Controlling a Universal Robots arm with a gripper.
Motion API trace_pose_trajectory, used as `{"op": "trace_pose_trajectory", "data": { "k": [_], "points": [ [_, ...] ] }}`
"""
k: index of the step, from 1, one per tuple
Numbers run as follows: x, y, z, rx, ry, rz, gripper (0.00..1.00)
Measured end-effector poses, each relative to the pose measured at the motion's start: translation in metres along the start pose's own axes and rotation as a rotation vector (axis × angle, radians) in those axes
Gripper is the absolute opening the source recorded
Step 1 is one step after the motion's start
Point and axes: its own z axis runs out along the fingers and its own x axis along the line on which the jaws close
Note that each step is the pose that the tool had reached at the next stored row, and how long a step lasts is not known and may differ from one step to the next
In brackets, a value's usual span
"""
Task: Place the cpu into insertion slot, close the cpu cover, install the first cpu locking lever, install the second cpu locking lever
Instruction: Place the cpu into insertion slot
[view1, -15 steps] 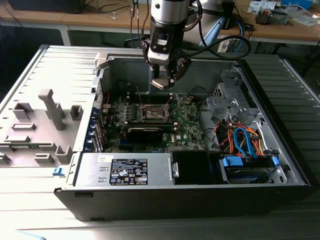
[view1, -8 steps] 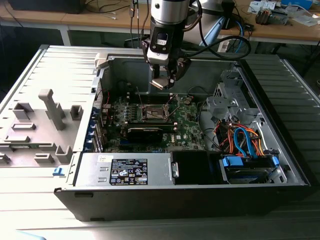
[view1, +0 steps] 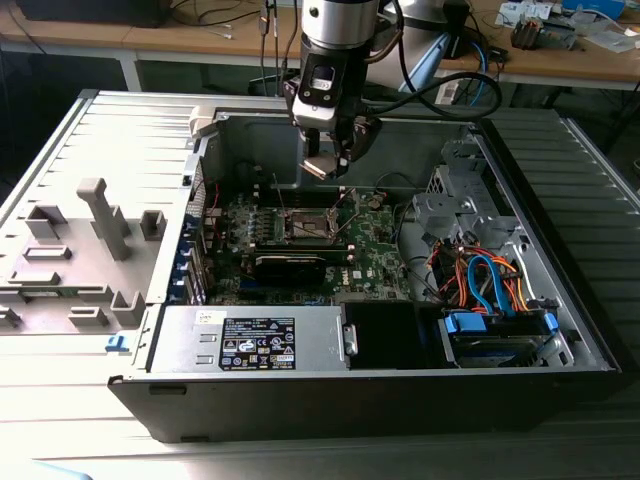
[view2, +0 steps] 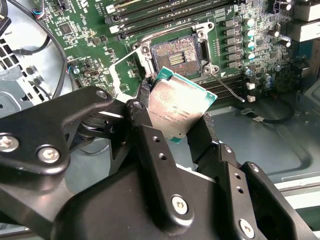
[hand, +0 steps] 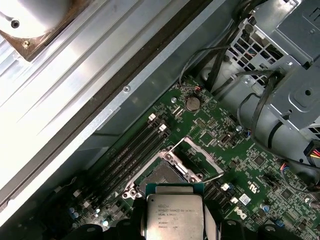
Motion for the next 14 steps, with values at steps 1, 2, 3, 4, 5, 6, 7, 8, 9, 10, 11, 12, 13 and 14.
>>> {"op": "trace_pose_trajectory", "data": {
  "k": [1,2,3,4,5,6,7,8,9,10,11,12,13,14],
  "points": [
    [0.0,0.0,0.0,-0.0001,-0.0001,0.004,0.55],
    [0.0,0.0,0.0,-0.0001,-0.0003,0.007,0.55],
    [0.0,0.0,0.0001,-0.0002,-0.0004,0.009,0.55],
    [0.0,0.0,0.0001,-0.0002,-0.0006,0.013,0.55],
    [0.0,0.0,0.0001,-0.0003,-0.0007,0.016,0.55],
    [0.0,0.0,0.0001,-0.0003,-0.0009,0.019,0.55],
    [0.0,0.0,0.0002,-0.0004,-0.0009,0.021,0.55],
    [0.0,0.0,0.0002,-0.0005,-0.001,0.023,0.55],
    [0.0,0.0,0.0002,-0.0005,-0.0011,0.025,0.55],
    [0.0,0.0,0.0002,-0.0006,-0.0011,0.027,0.55],
    [0.0,0.0,0.0002,-0.0006,-0.0013,0.029,0.55],
    [0.0,0.0,0.0002,-0.0006,-0.0014,0.031,0.55],
    [0.0,0.0,0.0003,-0.0007,-0.0015,0.034,0.55],
    [0.0,0.0,0.0003,-0.0008,-0.0016,0.037,0.55]
  ]
}}
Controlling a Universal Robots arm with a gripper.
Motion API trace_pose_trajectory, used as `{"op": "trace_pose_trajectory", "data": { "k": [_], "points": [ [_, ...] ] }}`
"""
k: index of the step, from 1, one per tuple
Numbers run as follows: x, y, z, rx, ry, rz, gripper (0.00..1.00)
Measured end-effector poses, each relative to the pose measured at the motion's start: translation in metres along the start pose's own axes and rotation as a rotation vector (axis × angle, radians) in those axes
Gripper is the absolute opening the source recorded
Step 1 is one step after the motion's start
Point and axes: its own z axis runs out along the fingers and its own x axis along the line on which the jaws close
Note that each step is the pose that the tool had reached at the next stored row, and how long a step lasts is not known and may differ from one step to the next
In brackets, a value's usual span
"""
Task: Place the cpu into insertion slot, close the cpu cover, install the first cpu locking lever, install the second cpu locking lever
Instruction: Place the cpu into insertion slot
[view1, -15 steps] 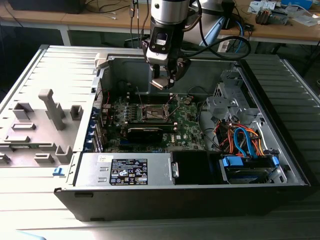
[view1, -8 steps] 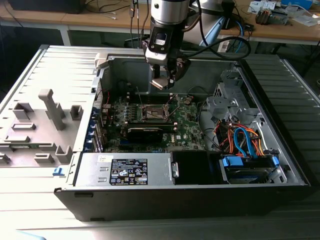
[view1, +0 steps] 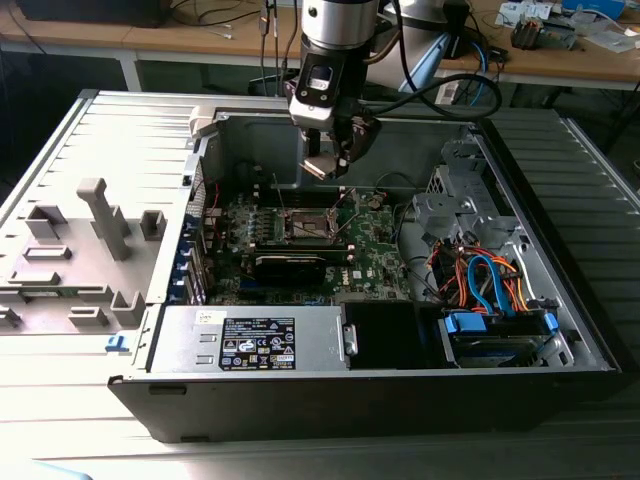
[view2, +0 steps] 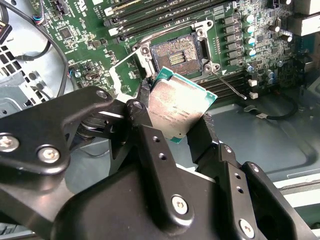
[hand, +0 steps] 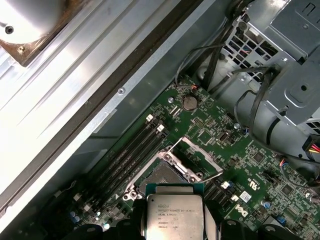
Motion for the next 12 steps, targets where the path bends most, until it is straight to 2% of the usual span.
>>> {"op": "trace_pose_trajectory", "data": {
  "k": [2,4,12],
  "points": [
    [0.0,0.0,0.0,-0.0001,-0.0002,0.004,0.55],
    [0.0,0.0,0.0002,-0.0005,-0.001,0.024,0.55],
    [0.0,0.0,0.0004,-0.0009,-0.0017,0.04,0.55]
  ]
}}
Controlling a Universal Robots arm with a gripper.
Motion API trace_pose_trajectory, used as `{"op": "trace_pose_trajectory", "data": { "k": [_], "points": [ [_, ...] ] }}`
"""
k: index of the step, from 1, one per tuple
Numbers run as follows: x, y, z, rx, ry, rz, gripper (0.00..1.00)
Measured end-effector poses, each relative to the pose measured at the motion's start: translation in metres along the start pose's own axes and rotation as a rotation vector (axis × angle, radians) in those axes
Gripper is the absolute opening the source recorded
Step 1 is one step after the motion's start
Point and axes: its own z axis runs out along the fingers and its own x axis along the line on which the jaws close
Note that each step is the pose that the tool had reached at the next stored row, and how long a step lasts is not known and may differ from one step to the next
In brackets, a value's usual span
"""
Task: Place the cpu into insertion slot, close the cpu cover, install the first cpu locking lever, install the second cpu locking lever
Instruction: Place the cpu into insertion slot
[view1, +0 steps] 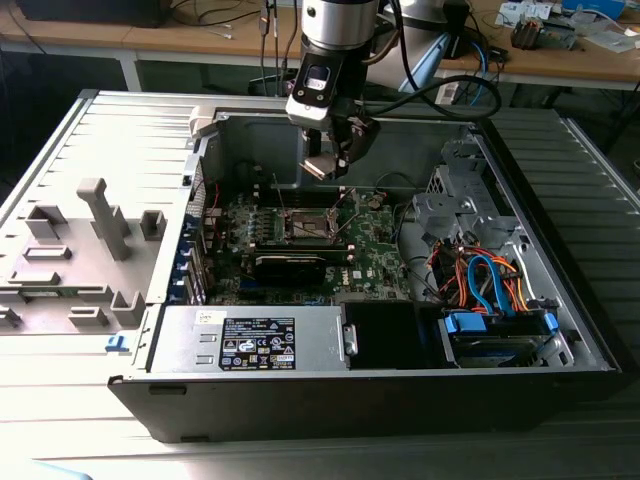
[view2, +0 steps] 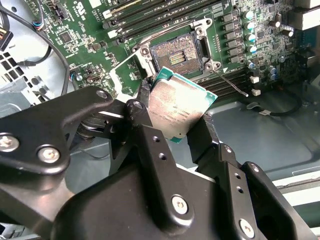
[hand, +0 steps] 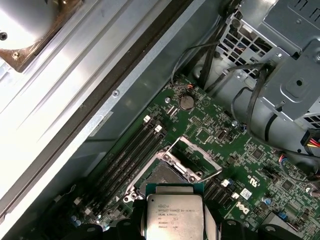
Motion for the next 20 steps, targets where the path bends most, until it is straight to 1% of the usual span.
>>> {"op": "trace_pose_trajectory", "data": {
  "k": [20],
  "points": [
    [0.0,0.0,0.0006,-0.0009,-0.0017,0.041,0.55]
  ]
}}
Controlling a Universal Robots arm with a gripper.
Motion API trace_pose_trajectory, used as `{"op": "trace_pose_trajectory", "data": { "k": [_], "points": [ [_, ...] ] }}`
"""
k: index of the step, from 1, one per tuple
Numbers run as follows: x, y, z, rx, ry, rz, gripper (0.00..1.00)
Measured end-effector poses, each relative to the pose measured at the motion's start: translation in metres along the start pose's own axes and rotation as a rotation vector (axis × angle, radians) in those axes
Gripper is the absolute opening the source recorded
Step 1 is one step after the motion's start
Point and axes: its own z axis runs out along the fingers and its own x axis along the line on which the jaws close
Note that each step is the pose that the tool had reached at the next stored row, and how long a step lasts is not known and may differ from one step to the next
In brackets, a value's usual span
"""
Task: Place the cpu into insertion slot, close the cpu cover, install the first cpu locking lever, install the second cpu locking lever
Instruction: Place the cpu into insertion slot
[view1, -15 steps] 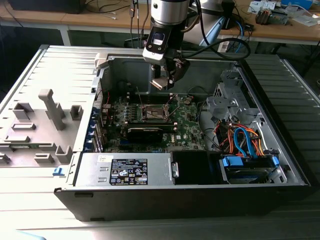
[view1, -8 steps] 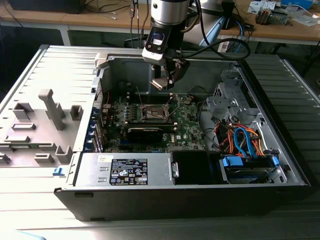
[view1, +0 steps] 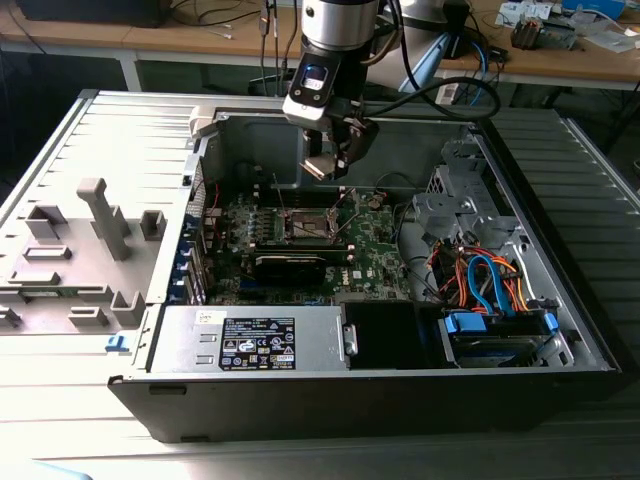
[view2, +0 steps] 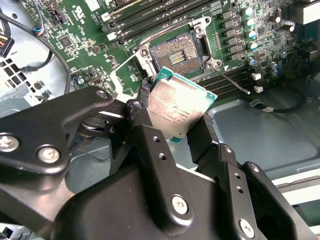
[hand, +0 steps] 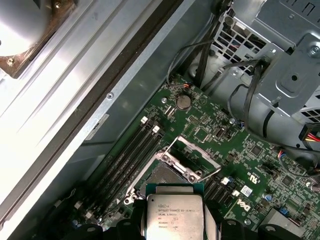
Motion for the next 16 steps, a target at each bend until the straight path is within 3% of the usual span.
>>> {"op": "trace_pose_trajectory", "data": {
  "k": [16],
  "points": [
    [0.0,0.0,0.0006,-0.0008,-0.0016,0.036,0.55]
  ]
}}
